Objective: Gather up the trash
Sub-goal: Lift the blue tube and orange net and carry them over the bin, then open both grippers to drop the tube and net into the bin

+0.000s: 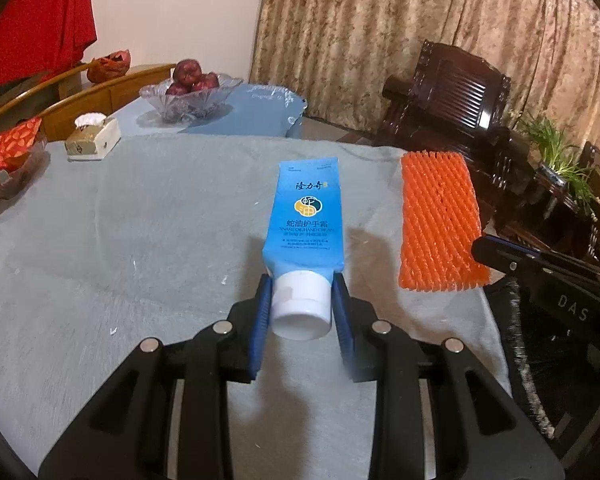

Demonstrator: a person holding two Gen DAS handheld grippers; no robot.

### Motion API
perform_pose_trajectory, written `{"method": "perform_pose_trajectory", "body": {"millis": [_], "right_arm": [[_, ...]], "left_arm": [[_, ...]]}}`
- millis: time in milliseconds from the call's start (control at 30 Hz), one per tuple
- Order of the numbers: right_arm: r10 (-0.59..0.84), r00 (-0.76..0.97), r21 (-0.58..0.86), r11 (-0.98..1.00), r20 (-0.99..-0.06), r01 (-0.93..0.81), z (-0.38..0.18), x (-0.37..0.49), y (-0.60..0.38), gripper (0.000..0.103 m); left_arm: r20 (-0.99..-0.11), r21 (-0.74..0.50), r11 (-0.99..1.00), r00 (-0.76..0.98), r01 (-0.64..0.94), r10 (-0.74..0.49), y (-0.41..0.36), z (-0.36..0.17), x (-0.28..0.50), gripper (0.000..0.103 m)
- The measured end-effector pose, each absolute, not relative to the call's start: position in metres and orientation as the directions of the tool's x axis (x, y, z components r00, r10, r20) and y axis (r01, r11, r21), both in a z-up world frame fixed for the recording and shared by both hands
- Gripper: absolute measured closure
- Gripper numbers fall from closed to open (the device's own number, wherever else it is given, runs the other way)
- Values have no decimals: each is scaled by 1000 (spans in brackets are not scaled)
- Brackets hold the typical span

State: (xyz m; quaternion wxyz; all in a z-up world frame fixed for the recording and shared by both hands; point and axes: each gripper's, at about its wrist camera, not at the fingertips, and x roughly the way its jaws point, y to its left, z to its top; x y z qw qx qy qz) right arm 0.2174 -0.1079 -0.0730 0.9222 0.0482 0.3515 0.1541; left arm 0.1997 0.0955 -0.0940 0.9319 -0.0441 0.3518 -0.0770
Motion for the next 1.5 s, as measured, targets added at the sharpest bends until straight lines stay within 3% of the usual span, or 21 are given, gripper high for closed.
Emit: {"method": "perform_pose_trajectory", "body": {"millis": [433, 733, 1033, 1500], "right_arm": [[262, 761, 178, 965, -593, -193, -44, 163, -164, 94], [174, 795, 141, 984, -582, -112, -29, 115, -220, 98], [45, 769, 136, 989, -637, 54, -57, 86, -290, 99], [-20, 755, 154, 975, -655, 159, -81, 60, -336, 99]], "left_arm": [[-602, -132, 967, 757, 218, -253, 40, -63, 165, 74], [-602, -155, 917, 701, 367, -382, -30, -61, 144, 74], [-642, -168, 853, 602, 494, -475, -95, -85, 137, 74], [-661, -155, 793, 535, 590, -527, -158, -110, 131, 74]]}}
